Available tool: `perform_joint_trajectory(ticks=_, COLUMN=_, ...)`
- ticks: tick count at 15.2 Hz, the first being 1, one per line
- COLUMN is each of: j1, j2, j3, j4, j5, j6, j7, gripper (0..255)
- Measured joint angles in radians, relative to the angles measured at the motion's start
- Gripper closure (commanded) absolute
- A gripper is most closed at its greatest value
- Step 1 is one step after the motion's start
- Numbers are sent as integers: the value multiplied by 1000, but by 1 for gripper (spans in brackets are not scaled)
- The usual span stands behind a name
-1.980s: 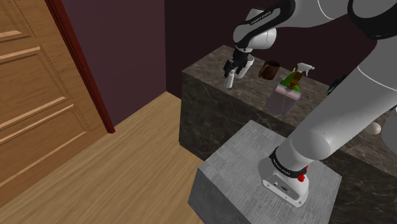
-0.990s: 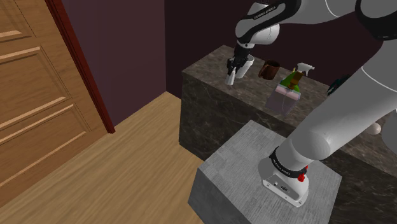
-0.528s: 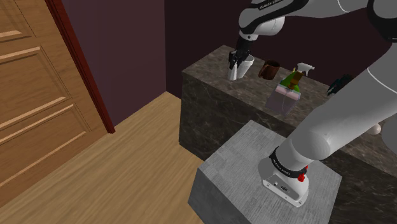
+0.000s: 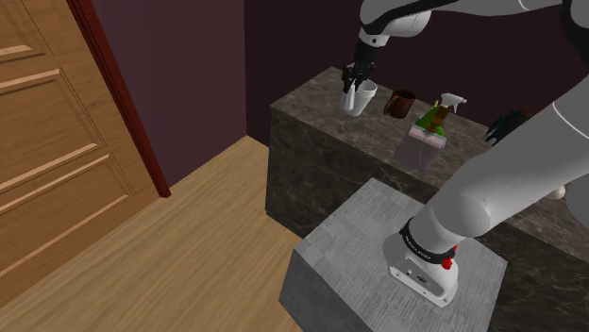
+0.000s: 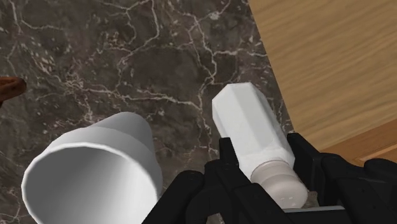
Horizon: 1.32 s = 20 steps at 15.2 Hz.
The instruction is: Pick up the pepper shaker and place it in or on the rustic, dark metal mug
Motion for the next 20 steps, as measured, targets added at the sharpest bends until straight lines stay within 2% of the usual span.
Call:
perform_joint_trajectory(ticks=13, j1=0, j2=-42, j3=9, j4=136, j5=-15, j6=-176, j7=17, gripper=255)
perform_joint_trajectory(ticks=20, j1=-56, j2=6, j3=-87, j4=220, j5=-2, j6=-219, j7=-138, gripper=255)
